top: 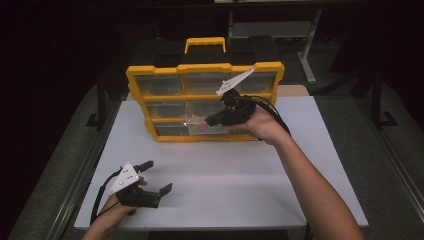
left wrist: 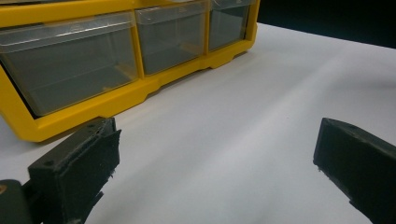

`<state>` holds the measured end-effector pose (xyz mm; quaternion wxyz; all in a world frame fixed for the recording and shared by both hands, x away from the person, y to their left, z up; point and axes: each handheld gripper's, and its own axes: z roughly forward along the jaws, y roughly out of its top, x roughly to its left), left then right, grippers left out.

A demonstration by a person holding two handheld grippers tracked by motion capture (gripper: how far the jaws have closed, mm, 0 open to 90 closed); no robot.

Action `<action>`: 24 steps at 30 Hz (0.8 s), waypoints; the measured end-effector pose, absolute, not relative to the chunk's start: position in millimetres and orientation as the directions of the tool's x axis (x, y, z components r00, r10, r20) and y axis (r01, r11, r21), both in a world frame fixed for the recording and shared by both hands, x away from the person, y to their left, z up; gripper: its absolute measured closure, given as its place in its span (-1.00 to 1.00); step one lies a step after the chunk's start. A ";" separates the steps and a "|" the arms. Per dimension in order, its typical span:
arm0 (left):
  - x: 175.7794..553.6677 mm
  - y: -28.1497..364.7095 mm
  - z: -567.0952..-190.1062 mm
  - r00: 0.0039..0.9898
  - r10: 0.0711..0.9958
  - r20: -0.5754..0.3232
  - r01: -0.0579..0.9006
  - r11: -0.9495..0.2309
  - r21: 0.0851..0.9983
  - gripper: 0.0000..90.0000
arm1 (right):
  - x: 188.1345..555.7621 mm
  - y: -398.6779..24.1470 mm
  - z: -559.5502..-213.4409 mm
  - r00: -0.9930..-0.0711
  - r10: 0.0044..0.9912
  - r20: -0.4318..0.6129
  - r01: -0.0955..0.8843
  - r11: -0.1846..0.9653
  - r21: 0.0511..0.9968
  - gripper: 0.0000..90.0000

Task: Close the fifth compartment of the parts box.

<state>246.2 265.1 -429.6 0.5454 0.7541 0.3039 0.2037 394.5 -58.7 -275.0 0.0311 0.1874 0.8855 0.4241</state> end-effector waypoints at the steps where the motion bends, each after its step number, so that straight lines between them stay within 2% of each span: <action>1: 246.3 265.2 -429.7 0.732 0.680 -0.024 0.236 -0.221 0.946 -0.99 | 395.5 -58.4 -275.1 -0.926 0.363 0.105 0.309 0.567 0.763 0.98; 24: 246.5 265.1 -429.4 0.734 0.679 -0.026 0.236 -0.220 0.947 -0.99 | 419.7 -55.8 -277.8 -0.877 0.467 0.112 0.371 0.508 0.777 0.98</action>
